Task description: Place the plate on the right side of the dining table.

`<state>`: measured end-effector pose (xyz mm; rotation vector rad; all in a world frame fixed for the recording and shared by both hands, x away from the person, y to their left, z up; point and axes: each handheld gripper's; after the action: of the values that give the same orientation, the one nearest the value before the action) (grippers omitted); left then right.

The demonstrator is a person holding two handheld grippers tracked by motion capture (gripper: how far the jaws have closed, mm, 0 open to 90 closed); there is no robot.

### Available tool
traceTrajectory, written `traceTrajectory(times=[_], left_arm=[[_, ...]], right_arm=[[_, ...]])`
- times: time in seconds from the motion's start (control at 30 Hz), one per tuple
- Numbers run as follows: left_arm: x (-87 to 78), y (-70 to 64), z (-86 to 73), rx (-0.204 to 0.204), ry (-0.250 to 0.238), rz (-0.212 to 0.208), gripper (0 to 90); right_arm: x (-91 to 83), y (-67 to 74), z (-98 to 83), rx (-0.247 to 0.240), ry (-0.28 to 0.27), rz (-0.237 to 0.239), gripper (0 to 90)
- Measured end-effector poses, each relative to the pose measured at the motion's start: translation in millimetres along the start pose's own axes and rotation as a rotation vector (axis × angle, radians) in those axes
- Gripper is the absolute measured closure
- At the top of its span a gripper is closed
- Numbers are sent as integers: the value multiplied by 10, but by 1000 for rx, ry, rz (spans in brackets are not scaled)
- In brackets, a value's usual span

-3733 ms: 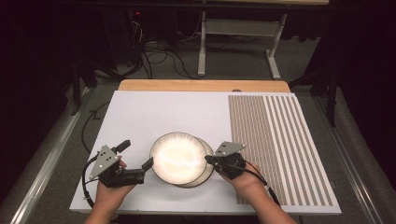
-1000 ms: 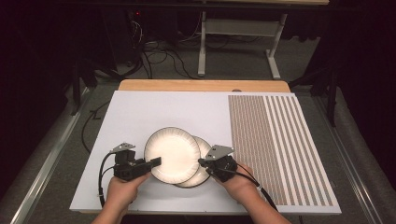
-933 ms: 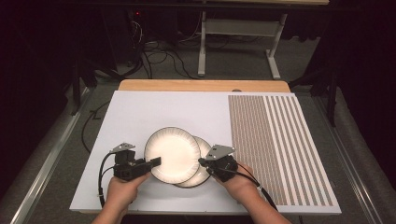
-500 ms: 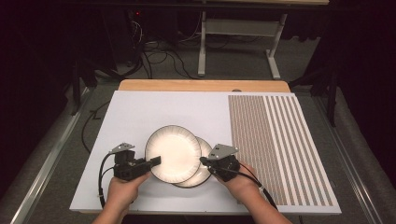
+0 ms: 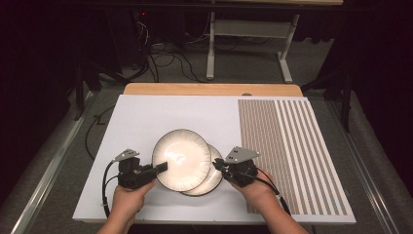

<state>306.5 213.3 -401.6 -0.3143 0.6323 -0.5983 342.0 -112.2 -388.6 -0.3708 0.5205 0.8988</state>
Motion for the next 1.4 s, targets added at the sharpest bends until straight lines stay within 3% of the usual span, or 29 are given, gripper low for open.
traceTrajectory(times=[0.5,1.1,1.4], left_arm=[[-25,-31,-4,49,-36,-13,760],[-36,-82,-5,91,-67,-11,772],[-57,-156,-10,178,-102,-16,784]], right_arm=[[-338,-178,-35,59,-91,-41,607],[-797,-383,-276,137,-163,-126,338],[-955,-456,-383,170,-192,-145,157]])
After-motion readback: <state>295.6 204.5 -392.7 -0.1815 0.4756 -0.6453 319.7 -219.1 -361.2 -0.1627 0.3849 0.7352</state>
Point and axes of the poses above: each handheld gripper's, and its own axes: x roughly forward along the jaws, z roughly out of its top, y roughly to its left, and after that the axes turned 2 degrees about -y, right-handed
